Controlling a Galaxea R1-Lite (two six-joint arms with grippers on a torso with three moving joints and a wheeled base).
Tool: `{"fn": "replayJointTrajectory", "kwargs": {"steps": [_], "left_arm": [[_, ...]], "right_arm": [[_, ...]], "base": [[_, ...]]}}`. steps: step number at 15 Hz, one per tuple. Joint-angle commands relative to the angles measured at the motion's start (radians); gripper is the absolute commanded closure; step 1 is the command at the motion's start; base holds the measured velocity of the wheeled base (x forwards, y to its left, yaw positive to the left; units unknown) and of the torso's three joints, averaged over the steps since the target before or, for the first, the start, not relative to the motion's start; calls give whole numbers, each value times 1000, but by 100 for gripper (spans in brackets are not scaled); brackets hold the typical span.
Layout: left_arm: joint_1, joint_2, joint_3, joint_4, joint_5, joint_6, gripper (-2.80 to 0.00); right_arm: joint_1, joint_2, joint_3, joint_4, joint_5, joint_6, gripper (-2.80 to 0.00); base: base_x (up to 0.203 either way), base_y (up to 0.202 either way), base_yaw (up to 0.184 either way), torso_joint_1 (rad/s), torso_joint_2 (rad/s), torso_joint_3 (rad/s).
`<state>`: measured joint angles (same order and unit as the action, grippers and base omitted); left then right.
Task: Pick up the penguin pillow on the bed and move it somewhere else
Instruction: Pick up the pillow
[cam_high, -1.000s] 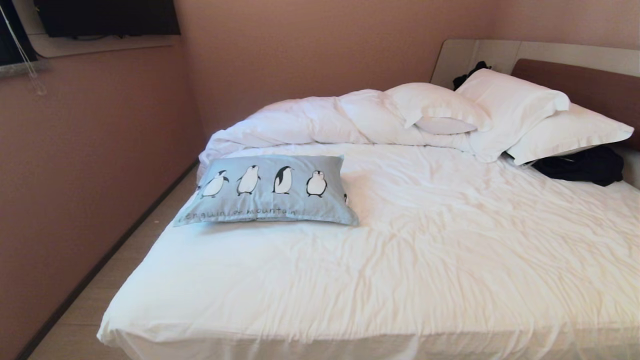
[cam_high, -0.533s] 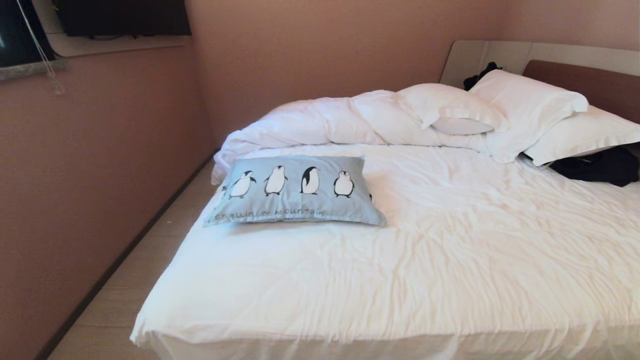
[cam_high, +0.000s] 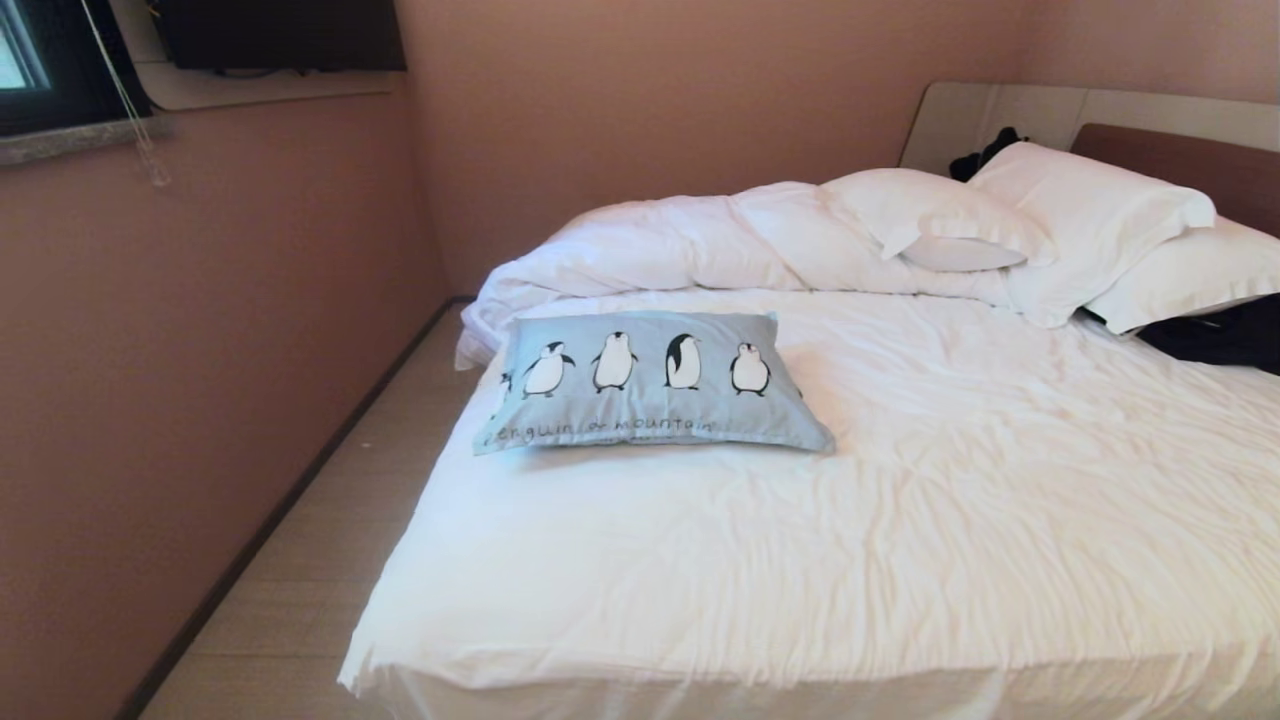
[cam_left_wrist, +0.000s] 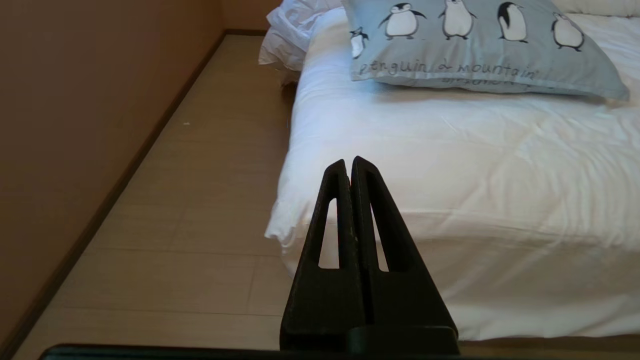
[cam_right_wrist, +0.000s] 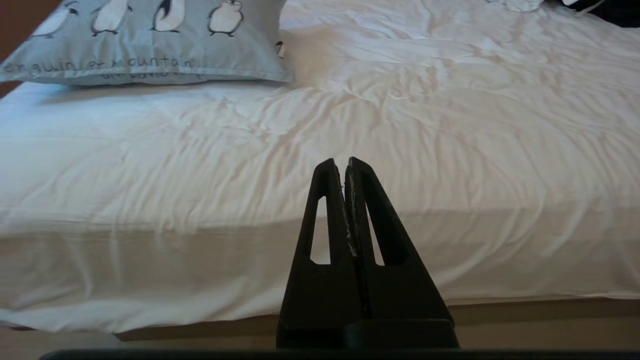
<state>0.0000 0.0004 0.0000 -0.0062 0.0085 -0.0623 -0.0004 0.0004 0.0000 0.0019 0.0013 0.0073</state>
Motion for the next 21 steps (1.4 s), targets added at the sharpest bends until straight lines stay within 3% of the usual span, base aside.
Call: {"fn": "replayJointTrajectory", "kwargs": {"steps": [1,6,16,21], "left_arm": [[0,1,3,0,1,-1,0],[0,1,3,0,-1,-5,0],[0,1,3,0,2,-8,0],[0,1,3,0,2,-11,0]], "right_arm": [[0,0,0,0,0,0,0],[0,1,0,0,0,0,0],[0,0,0,-2,0,-6,0],[0,0,0,-2,0,-4,0]], "base": [[0,196,-3,3,3,7],[0,151,0,2,1,2],[0,0,0,0,0,0],[173,0,0,2,-1,5]]}}
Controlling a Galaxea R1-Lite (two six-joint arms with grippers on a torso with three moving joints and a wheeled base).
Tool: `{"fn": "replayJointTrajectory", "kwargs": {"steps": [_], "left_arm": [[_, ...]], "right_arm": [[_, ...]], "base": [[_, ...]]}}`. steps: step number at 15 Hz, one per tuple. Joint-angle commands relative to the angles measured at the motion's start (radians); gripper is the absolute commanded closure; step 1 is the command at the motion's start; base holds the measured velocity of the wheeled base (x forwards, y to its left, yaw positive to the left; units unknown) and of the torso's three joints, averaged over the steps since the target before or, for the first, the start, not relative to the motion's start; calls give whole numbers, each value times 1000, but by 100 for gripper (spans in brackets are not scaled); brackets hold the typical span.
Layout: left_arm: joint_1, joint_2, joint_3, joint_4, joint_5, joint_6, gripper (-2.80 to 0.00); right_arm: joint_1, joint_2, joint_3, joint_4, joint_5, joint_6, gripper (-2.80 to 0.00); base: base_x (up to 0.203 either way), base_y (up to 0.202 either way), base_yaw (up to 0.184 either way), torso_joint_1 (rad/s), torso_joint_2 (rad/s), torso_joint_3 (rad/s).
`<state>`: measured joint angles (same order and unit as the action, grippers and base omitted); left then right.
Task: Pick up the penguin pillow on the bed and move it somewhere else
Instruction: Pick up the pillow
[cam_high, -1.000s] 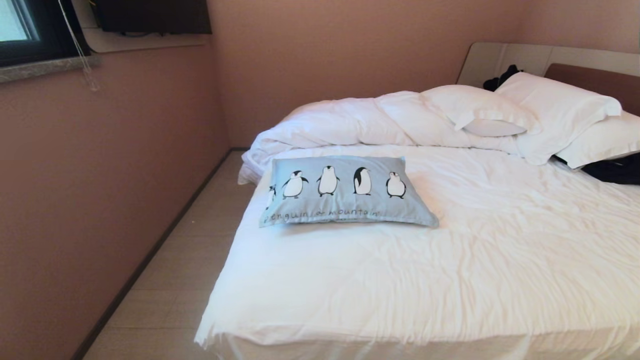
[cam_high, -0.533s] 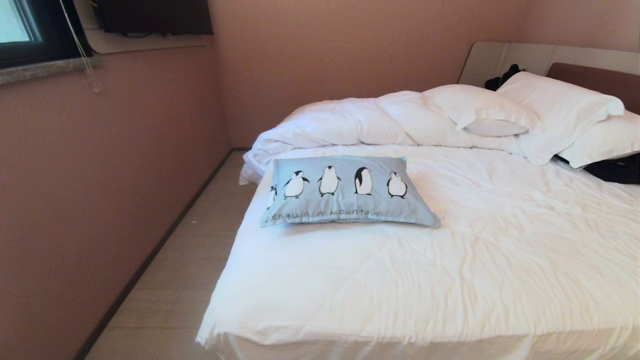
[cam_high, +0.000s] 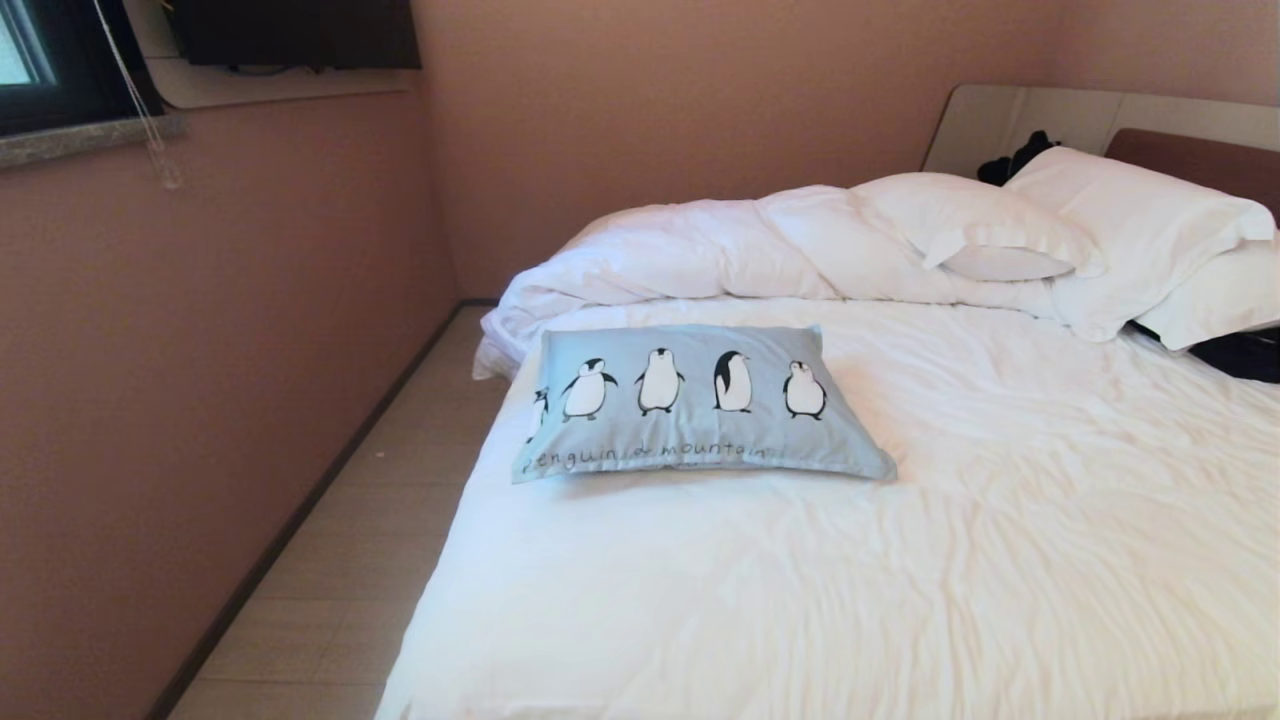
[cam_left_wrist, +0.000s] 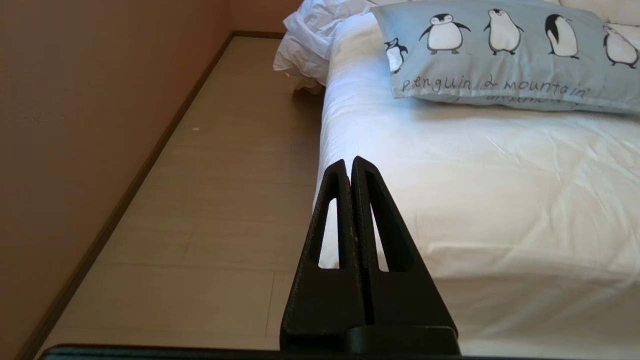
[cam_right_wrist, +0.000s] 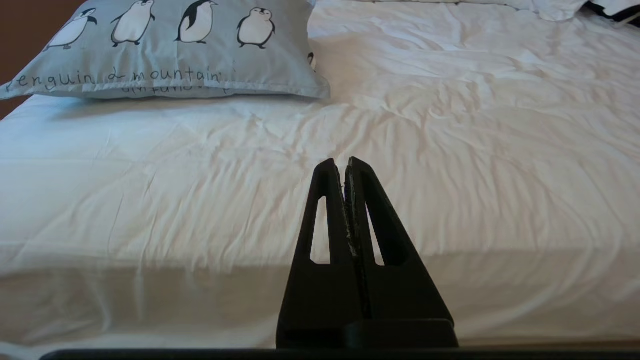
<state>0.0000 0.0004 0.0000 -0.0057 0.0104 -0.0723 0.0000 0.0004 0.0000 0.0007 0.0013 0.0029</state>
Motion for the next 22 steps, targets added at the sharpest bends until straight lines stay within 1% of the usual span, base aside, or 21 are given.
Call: {"fn": "replayJointTrajectory", "kwargs": {"steps": [1,4,9,15,22], "left_arm": [[0,0,3,0,0,-1,0],[0,1,3,0,2,-1,0],[0,1,3,0,0,-1,0],[0,1,3,0,0,-3,0],[0,1,3,0,2,-3,0]], "right_arm": [[0,0,0,-1,0,0,0],[0,0,0,-1,0,0,0],[0,0,0,-1,0,0,0],[0,0,0,-1,0,2,0],[0,0,0,1,0,3,0]], "base": [[196,0,1,10,2,4],[129,0,1,10,1,3],[0,0,0,0,0,0],[170,0,0,3,5,3],[9,0,1,2,1,1]]}}
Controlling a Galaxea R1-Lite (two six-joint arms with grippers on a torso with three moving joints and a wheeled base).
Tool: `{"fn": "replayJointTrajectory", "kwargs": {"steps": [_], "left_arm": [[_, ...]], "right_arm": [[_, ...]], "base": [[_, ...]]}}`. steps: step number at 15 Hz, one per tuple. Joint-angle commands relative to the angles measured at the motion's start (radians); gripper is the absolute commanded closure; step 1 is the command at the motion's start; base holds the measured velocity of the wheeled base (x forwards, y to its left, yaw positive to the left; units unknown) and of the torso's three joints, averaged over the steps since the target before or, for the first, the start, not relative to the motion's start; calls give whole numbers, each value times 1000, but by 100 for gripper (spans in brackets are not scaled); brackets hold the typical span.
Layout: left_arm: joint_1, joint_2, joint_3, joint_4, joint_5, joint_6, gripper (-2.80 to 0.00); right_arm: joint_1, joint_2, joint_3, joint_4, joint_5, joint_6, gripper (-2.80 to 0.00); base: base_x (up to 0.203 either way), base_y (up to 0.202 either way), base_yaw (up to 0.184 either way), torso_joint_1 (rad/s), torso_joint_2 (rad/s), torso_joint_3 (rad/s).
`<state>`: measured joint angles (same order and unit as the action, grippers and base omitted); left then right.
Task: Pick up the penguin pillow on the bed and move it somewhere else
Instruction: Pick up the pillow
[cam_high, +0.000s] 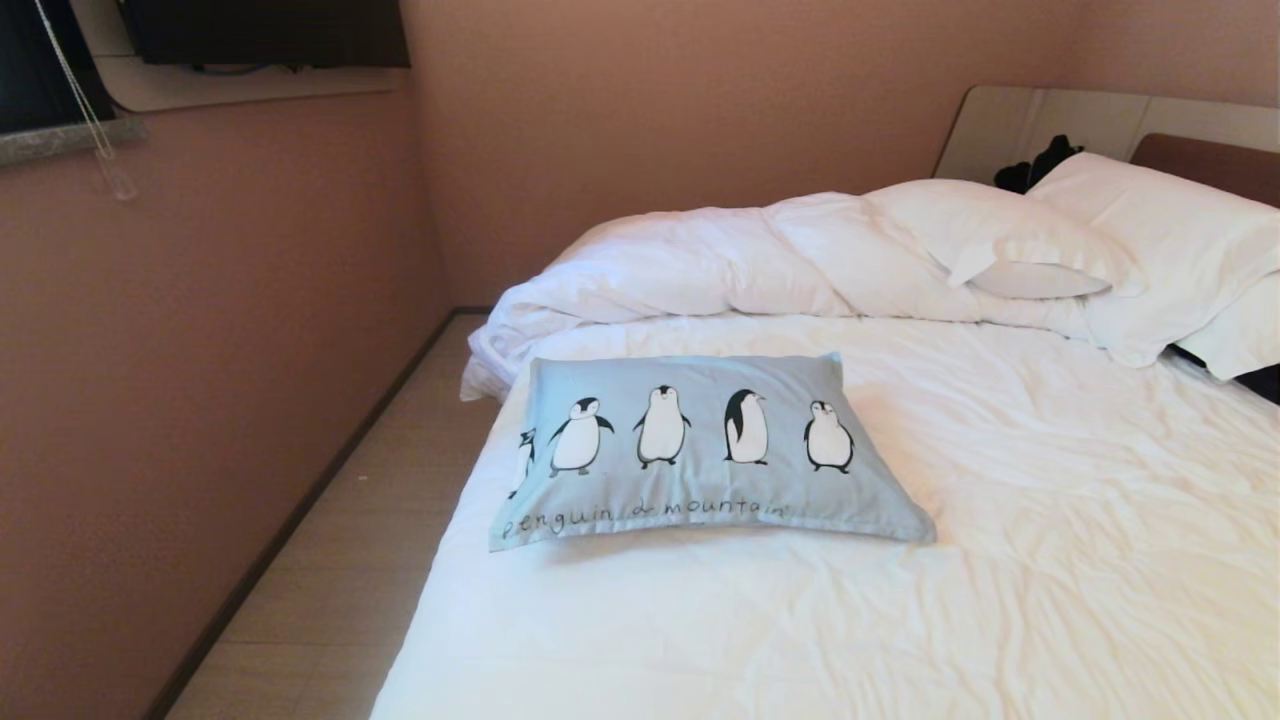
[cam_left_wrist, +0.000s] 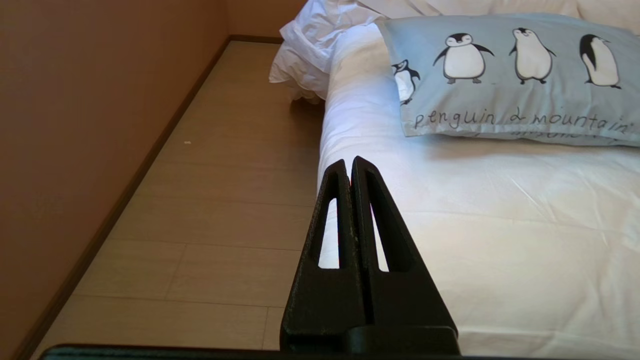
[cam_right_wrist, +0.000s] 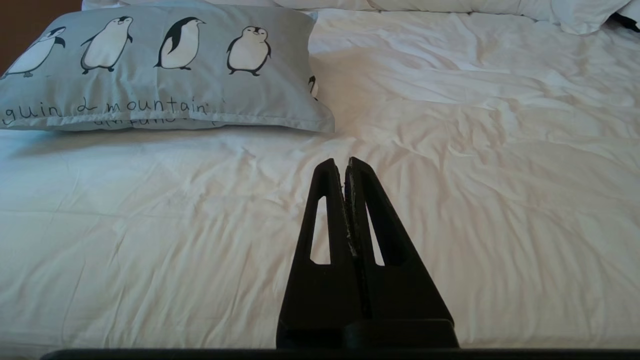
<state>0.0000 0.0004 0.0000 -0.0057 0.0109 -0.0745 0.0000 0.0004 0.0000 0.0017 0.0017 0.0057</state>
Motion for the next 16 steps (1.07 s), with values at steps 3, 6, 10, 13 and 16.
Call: {"fn": "replayJointTrajectory", "kwargs": {"steps": [3,6,10,13,16], "left_arm": [[0,0,3,0,0,1,0],[0,0,3,0,1,1,0],[0,1,3,0,0,1,0],[0,0,3,0,0,1,0],[0,1,3,0,0,1,0]], "right_arm": [[0,0,0,0,0,-1,0],[0,0,0,0,0,-1,0],[0,0,-1,1,0,-5,0],[0,0,-9,11,-2,-18,0],[1,12,-109,58,13,-42,0]], "base": [[0,0,0,0,0,0],[0,0,0,0,0,0],[0,0,0,0,0,0],[0,0,0,0,0,0],[0,0,0,0,0,0]]}}
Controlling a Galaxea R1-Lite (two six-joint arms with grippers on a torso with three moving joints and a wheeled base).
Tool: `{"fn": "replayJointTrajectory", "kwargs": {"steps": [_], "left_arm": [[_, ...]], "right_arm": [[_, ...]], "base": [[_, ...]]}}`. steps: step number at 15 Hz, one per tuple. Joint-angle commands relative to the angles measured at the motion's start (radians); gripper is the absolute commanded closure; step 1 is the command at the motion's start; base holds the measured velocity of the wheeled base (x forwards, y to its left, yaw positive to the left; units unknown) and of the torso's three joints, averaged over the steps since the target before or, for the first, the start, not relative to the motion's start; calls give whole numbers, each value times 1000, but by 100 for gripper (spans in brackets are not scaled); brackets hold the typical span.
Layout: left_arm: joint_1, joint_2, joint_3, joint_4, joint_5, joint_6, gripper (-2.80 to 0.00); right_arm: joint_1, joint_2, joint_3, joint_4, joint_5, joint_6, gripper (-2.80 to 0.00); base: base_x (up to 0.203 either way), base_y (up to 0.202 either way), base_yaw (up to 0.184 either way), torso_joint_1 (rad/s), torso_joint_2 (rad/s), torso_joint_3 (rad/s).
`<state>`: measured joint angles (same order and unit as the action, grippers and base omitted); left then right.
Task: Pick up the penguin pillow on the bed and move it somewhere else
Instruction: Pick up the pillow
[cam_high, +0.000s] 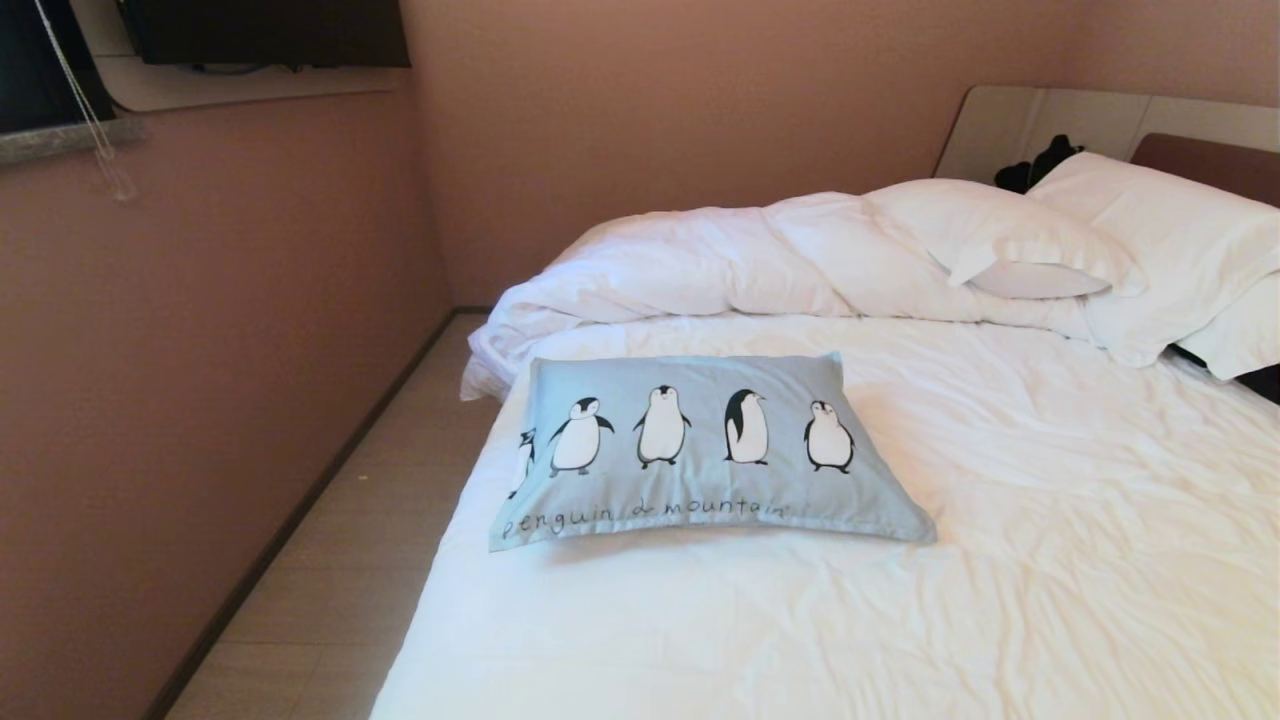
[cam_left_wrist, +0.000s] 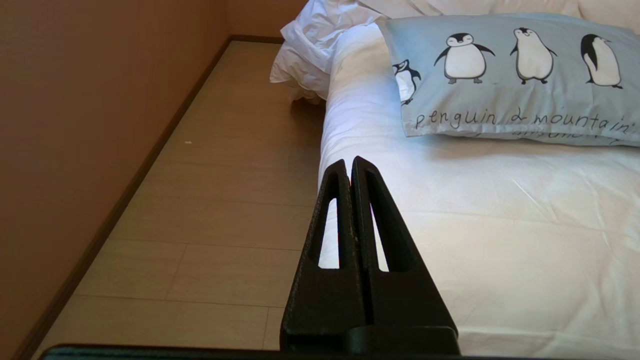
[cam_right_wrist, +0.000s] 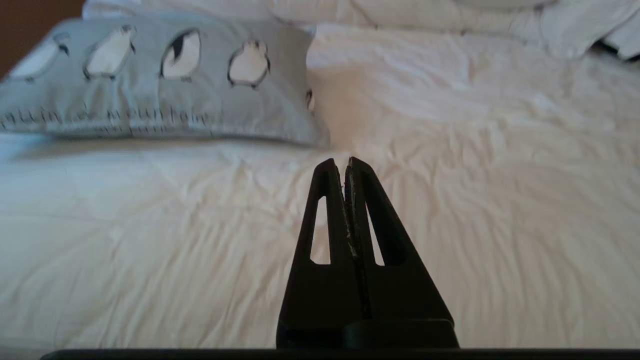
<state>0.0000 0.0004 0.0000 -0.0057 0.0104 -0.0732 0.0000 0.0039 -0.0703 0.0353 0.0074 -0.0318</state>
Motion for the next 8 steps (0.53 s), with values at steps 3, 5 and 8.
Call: {"fn": "replayJointTrajectory", "kwargs": {"steps": [3,5,8], "left_arm": [[0,1,3,0,0,0,0],[0,0,3,0,0,0,0],[0,0,3,0,0,0,0]], "right_arm": [[1,125,-200,110,67,12,0],[1,255,-217,119,70,21,0],[1,520,-249,96,68,72,0]], "base": [[0,0,0,0,0,0],[0,0,0,0,0,0],[0,0,0,0,0,0]]}}
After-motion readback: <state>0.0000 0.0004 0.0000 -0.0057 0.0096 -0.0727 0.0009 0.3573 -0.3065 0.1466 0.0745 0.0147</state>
